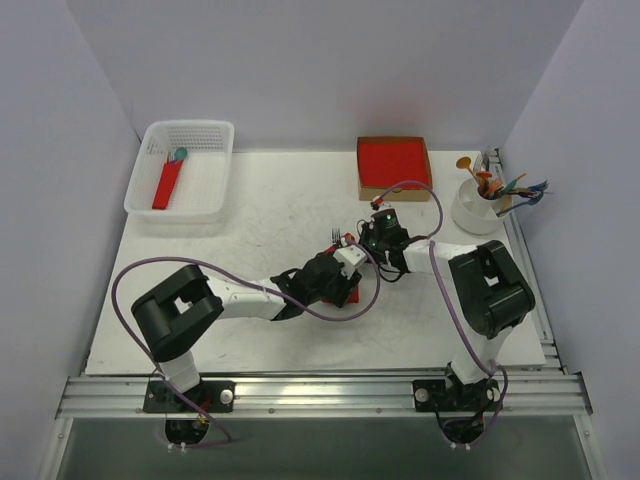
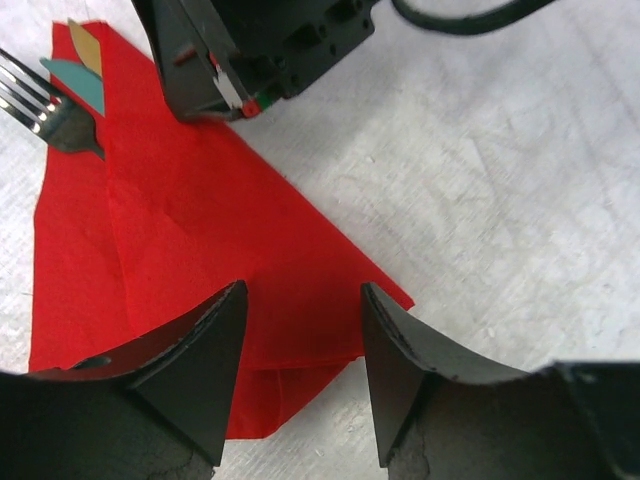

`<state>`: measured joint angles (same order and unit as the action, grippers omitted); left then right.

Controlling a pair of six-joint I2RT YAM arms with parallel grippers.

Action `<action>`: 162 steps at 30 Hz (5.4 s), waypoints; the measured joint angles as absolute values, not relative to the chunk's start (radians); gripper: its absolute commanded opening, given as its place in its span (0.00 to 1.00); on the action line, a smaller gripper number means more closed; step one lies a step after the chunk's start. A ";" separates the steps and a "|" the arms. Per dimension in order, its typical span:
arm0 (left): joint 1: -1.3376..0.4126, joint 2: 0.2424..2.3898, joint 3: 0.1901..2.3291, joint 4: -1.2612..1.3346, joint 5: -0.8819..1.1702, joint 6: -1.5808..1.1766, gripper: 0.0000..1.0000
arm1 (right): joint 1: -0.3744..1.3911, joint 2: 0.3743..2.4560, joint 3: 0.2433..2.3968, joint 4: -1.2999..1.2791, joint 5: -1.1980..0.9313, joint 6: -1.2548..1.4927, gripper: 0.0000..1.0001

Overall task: Place the utensils on the paper napkin and roll it up
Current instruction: Roll the napkin at the center of the board.

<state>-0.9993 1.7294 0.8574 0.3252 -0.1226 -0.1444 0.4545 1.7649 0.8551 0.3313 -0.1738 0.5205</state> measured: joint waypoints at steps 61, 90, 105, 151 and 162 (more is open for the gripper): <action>-0.992 1.803 0.722 0.562 -0.115 -0.199 0.57 | 0.461 1.902 1.071 0.206 -0.173 0.510 0.00; -0.987 1.744 0.649 0.583 -0.012 -0.191 0.57 | 0.364 1.945 1.297 0.047 -0.077 0.449 0.18; -0.987 1.726 0.595 0.643 0.195 -0.121 0.57 | 0.353 1.514 0.768 0.210 -0.398 0.446 0.19; -0.993 1.722 0.595 0.629 0.213 -0.098 0.57 | 0.532 1.728 0.756 0.364 -0.482 0.463 0.08; -0.962 1.720 0.595 0.624 0.191 -0.125 0.57 | 0.530 1.705 0.746 0.365 -0.377 0.505 0.09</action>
<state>-0.9619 1.7199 0.5953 0.6243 0.1913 -0.1246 0.5297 1.7050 0.7456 0.3653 -0.3775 0.5045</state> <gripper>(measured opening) 0.573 0.082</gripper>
